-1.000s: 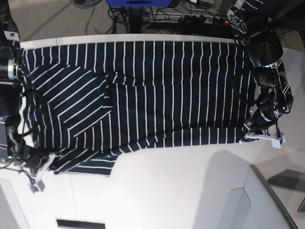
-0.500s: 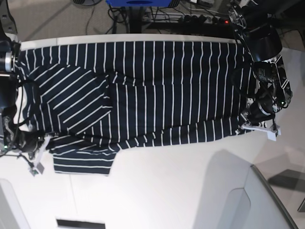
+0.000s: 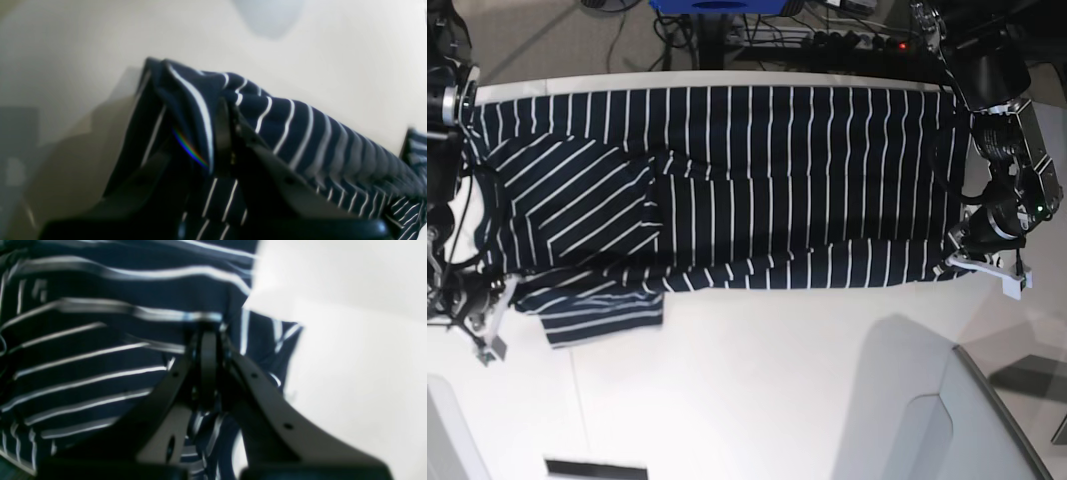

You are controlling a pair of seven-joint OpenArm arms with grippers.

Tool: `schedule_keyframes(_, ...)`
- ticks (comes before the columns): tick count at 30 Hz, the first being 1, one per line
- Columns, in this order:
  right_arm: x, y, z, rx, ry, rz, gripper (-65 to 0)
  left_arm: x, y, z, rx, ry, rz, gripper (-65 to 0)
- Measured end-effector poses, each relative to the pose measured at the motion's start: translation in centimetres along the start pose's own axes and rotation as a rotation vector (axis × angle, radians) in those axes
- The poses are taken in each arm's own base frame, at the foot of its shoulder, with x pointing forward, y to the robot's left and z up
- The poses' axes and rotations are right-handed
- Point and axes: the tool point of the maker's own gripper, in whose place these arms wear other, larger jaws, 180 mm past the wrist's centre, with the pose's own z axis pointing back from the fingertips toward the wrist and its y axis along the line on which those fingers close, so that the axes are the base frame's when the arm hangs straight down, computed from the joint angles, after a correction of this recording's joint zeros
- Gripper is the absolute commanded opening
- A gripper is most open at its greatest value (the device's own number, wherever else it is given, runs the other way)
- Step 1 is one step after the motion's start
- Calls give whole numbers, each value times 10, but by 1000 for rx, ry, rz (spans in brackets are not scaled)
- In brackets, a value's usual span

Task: Layout the t-shirt on the table in an organized manner, then fold the t-shirt properly
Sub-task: 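Lift the shirt's lower half with both grippers and fold it over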

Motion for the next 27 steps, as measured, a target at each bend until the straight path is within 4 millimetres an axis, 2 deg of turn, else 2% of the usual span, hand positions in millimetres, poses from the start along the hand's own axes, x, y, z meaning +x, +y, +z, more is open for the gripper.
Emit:
schedule_keyframes(6, -37, 15, 1, 7, 77, -15, -650, -16, 6, 1, 9, 30, 2, -650)
schedule_keyframes(11, -45, 12, 4, 0, 80, -39, -650, -23, 11, 3, 18, 41, 0, -650)
schedule_keyframes(15, -64, 14, 11, -19, 137, -21, -650, -22, 11, 3, 19, 41, -2, -650)
schedule_keyframes(18, -59, 14, 21, -43, 120, 7, -650, -24, 12, 6, 21, 40, -11, -650)
schedule_keyframes(21, -59, 21, 18, -30, 114, 1, -650, -22, 12, 9, 24, 28, -21, -650)
schedule_keyframes(25, -86, 29, 15, -10, 171, -35, -650, -29, 15, 11, 29, 40, -22, -650)
schedule_keyframes(27, -92, 28, 15, -13, 185, -36, -650, -32, 18, 12, 35, 47, -20, -650)
